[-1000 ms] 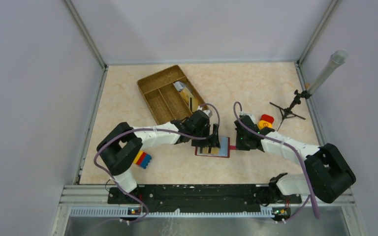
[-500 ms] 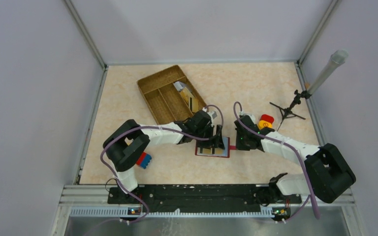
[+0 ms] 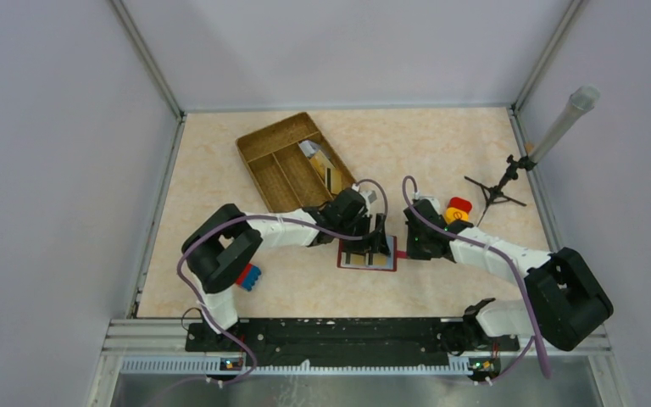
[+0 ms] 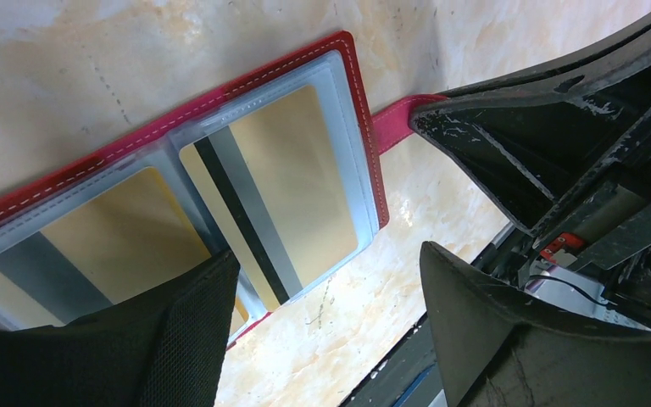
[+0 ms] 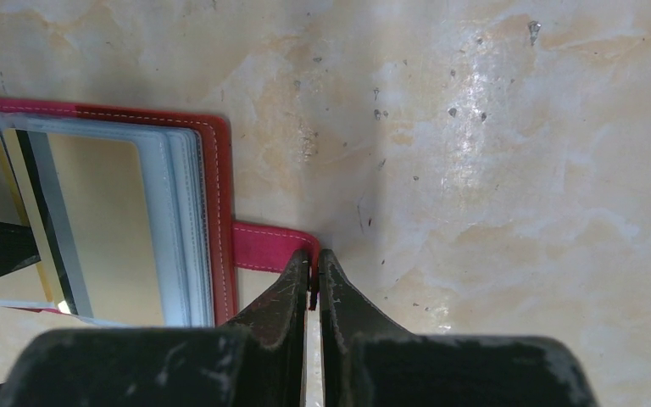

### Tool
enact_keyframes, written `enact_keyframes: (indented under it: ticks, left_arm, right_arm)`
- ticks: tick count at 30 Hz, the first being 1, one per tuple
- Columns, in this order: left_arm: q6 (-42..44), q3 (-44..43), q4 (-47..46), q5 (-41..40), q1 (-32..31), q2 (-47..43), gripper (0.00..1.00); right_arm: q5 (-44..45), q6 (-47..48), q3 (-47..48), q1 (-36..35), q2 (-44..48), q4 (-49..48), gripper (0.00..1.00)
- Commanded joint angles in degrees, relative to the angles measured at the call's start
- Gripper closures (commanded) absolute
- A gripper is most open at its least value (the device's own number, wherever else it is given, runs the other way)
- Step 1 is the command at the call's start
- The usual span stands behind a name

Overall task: Put the credit cards into the card holder
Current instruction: Insert the credit card into the card holder.

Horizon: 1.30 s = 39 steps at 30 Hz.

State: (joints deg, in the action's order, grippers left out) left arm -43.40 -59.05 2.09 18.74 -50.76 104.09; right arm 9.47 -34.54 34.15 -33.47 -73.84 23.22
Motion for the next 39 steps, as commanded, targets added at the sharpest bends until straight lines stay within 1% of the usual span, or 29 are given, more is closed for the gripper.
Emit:
enact_keyframes:
  ticks: [1,11,15,18,21,26,30,31,33,36,38,39]
  left_arm:
    - [0.56,-2.34,-3.49,1.22,-0.51,2.26,0.21]
    - [1.6,-4.53,-2.61,-0.41,-1.96,1.56,0.19]
    - [1.74,-5.38,-2.79,0.53,-2.27,2.57,0.19]
    - [2.42,-6.86,-2.36,-0.37,-2.85,2.78,0.18]
    - [3.33,-7.94,0.13,-1.71,-3.43,2.46,0.18]
    - [3.27,-7.18,-0.4,-2.2,-3.55,1.71,0.17]
    - [3.38,-4.38,-0.2,-4.8,-3.48,-1.78,0.14]
    - [3.47,-3.54,-0.02,-5.6,-3.42,-3.39,0.13]
    - [3.58,-1.86,0.69,-6.5,-3.3,-5.88,0.11]
    - [3.58,0.62,2.81,-8.55,-3.12,-9.92,0.1]
    - [3.48,2.29,4.16,-10.54,-3.04,-12.57,0.09]
    - [3.2,2.88,5.36,-11.94,-2.95,-13.74,0.09]
  right_arm:
    - [0.72,0.13,-0.67,0.25,1.36,0.15,1.0]
    - [1.16,0.03,-0.75,0.21,1.58,0.37,1.0]
    - [1.09,0.04,-0.84,0.25,1.61,0.31,1.0]
    - [1.07,0.01,-0.95,0.25,1.6,0.25,1.0]
    - [1.21,-0.07,-1.19,0.25,1.76,0.34,1.0]
    - [2.12,-0.27,-1.2,0.25,2.07,1.11,1.0]
    - [3.7,-0.19,-0.15,0.25,2.67,3.2,1.0]
    - [4.04,-0.11,0.34,0.33,3.0,3.91,0.98]
    - [4.41,0.22,1.15,0.32,3.72,4.99,0.85]
    - [3.92,0.44,2.57,0.28,5.72,6.65,0.7]
    - [2.49,0.98,2.86,0.26,8.49,6.42,0.62]
    - [1.35,1.27,2.62,0.25,9.84,5.51,0.61]
